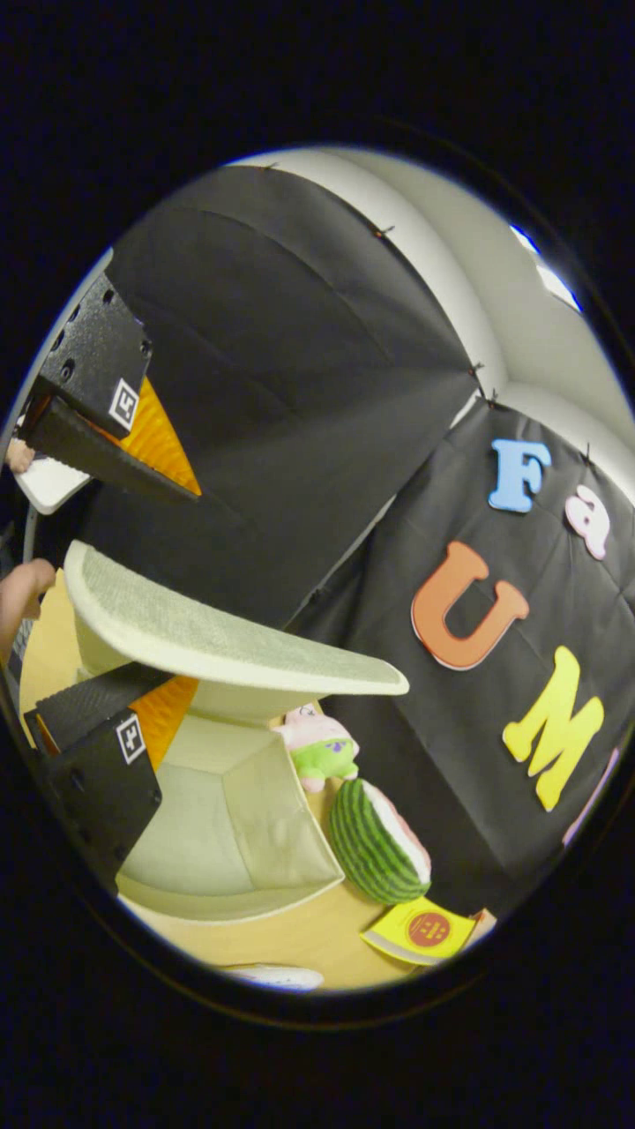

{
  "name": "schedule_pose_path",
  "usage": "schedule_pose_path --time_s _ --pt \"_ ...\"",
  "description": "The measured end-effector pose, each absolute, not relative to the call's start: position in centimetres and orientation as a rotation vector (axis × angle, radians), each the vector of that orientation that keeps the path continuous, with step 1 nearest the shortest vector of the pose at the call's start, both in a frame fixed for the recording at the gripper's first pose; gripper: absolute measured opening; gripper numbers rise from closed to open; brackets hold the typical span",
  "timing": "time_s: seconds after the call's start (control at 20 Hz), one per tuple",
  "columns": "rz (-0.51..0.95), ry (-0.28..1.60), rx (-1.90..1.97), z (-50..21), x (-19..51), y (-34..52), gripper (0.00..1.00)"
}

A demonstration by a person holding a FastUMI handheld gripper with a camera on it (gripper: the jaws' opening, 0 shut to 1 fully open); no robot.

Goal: Open the storage box then place both shoes into the box .Put the left shoe in first, then the right shoe, with the right side of both shoes facing outward in a uniform manner.

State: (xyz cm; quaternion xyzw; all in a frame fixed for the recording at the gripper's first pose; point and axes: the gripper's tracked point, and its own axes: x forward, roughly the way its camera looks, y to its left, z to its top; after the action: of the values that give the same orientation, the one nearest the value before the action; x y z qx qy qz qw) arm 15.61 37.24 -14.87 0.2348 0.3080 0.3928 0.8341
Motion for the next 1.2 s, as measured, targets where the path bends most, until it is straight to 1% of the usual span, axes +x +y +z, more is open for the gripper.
schedule_pose_path --time_s 0.1,0.25,0.4,0.55,0.9,1.2 --pt "0.901 0.671 0.442 -15.3 13.6 38.2 1.00" --pt "0.921 0.679 0.410 -15.7 12.1 37.8 1.00" --pt "0.892 0.673 0.363 -16.5 12.1 36.8 1.00" --pt "0.858 0.794 0.237 -19.5 11.4 34.5 1.00" --pt "0.674 0.742 -0.041 -22.6 15.9 23.6 1.00" --pt "0.535 0.690 -0.042 -22.2 18.7 13.8 1.00"
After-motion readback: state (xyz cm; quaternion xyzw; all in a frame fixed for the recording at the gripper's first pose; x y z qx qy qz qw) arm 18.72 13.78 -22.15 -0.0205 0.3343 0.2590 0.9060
